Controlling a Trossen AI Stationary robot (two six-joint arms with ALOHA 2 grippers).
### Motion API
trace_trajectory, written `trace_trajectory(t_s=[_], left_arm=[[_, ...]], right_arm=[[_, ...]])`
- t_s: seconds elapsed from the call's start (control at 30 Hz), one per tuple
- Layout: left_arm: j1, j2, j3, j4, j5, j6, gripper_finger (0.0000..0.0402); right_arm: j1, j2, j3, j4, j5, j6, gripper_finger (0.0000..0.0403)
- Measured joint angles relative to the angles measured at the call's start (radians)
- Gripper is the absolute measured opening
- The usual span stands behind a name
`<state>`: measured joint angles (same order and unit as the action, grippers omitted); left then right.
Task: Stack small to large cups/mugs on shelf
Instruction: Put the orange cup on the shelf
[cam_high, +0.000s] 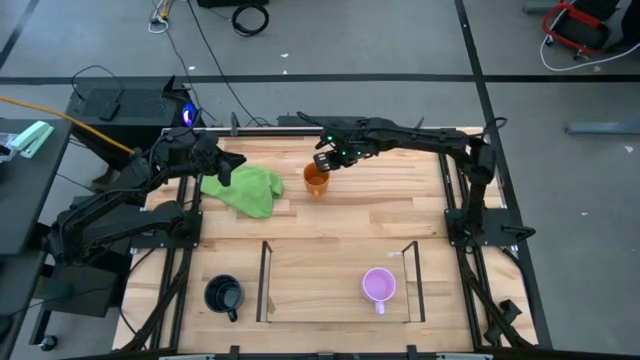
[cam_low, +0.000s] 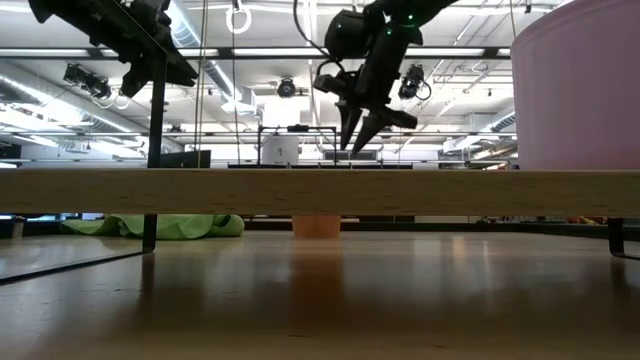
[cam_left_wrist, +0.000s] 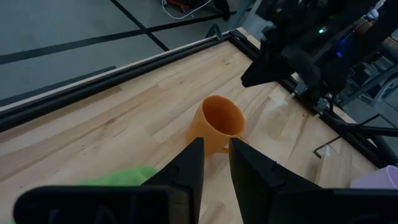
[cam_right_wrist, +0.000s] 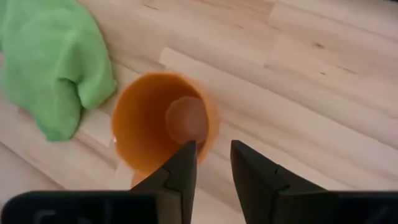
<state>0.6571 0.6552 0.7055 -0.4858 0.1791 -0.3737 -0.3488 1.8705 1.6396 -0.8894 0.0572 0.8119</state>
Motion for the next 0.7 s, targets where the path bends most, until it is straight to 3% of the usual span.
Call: trace_trajectory(t_s=[0.7], left_arm=[[0.0, 0.0, 0.0, -0.016, 0.0, -0.003, 0.008]], right_arm=[[0.013, 0.117, 0.0, 0.064, 0.001, 0.008, 0.0112]])
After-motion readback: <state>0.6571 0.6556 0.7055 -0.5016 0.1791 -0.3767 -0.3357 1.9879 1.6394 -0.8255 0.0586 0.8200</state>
